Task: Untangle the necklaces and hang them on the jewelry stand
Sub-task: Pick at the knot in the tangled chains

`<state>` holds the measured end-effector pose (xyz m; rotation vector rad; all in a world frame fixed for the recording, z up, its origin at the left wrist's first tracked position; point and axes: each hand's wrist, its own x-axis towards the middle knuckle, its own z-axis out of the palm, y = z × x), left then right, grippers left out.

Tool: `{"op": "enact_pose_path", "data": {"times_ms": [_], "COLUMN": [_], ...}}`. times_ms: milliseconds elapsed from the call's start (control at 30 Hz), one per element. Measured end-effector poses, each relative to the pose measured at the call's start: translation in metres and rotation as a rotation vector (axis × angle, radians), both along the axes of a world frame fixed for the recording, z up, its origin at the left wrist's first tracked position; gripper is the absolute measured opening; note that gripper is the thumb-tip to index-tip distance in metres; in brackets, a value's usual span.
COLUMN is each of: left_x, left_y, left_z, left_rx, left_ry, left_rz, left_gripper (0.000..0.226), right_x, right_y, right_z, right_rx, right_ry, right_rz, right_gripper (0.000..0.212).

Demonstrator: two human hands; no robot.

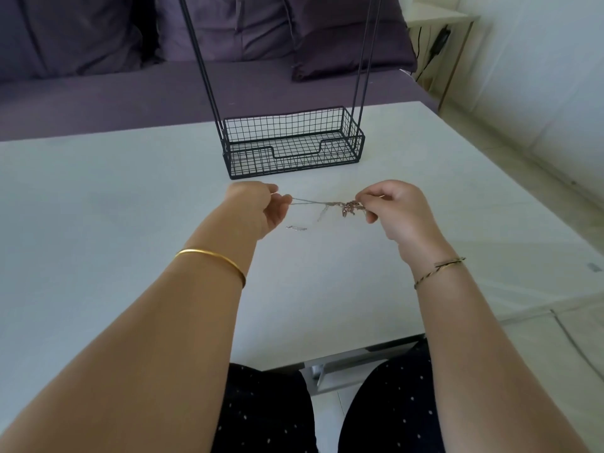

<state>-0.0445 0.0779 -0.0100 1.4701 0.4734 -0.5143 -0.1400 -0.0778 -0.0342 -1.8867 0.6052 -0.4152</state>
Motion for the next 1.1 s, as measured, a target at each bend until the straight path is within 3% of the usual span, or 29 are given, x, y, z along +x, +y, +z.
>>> {"op": "enact_pose_path", "data": {"times_ms": [167,400,633,700,767,867,967,1100], "left_x": [-0.002,-0.002,-0.004,-0.005,-0.007,-0.008,-0.006,-0.007], "left_y": [0.002,0.002,0.002,0.002,0.002,0.006,0.01,0.013], "left_z": [0.003,0.009,0.005,0.007,0.011,0.015,0.012,0.004], "left_rx": [-0.054,-0.072,-0.119,-0.197,-0.214,-0.172,-0.068,0.196], "left_ry": [0.109,-0.007,-0.099,-0.085,-0.077,-0.067,-0.088,-0.138], "left_rz": [0.03,-0.027,-0.114,-0.078,-0.03,-0.039,-0.093,-0.271], "left_gripper": [0.033,0.026,0.05,0.043,0.023,0.01,0.026,0.026], "right_x": [0.002,0.004,0.01,0.011,0.012,0.014,0.016,0.015], "right_y": [-0.001,0.0,0.002,0.003,0.004,0.004,0.005,0.008], "right_z": [-0.006,-0.009,-0.013,-0.014,-0.015,-0.015,-0.013,-0.007], "right_rx": [-0.06,-0.058,-0.117,-0.145,-0.182,-0.176,-0.141,0.0], "right_ry": [0.014,0.015,0.014,0.027,0.044,0.01,-0.056,-0.111], "right_rz": [0.04,0.096,0.112,0.133,0.13,0.117,0.06,0.037], "right_gripper": [0.01,0.012,0.009,0.009,0.009,0.008,0.006,0.02]}}
